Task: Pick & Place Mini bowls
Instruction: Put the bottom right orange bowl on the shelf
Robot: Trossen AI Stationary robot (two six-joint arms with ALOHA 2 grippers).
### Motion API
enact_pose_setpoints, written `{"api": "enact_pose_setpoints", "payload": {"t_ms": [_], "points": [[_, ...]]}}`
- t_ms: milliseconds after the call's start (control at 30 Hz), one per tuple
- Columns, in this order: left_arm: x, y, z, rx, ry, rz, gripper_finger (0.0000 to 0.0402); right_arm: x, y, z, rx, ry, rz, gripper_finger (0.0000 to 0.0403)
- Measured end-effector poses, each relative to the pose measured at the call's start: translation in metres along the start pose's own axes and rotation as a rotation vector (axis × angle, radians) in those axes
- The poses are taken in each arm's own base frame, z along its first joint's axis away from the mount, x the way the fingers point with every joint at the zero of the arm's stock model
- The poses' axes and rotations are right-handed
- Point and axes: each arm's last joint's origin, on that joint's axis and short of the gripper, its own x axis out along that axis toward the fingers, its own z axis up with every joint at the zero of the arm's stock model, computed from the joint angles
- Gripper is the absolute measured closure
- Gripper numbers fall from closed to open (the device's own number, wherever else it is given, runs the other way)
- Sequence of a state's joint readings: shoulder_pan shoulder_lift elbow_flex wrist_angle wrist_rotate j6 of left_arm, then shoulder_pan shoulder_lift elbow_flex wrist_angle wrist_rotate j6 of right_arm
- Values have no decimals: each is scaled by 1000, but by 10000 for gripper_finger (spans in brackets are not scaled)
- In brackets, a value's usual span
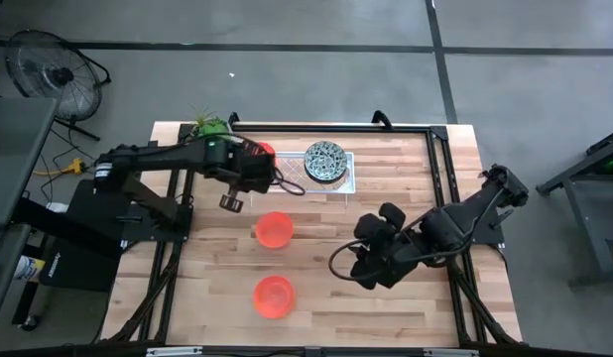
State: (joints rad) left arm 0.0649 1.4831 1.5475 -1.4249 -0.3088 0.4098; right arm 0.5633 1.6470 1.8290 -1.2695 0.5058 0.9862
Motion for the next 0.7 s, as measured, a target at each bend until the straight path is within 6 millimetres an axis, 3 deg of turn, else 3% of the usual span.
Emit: {"api": "enact_pose_setpoints", "payload": {"t_ms": [333, 700], "points": [[37, 10, 19, -19, 72, -86, 401, -8, 7, -11, 61, -44, -3, 265], [36, 12, 22, -5, 28, -57, 401, -9, 8, -12, 66, -61, -6, 265]]}}
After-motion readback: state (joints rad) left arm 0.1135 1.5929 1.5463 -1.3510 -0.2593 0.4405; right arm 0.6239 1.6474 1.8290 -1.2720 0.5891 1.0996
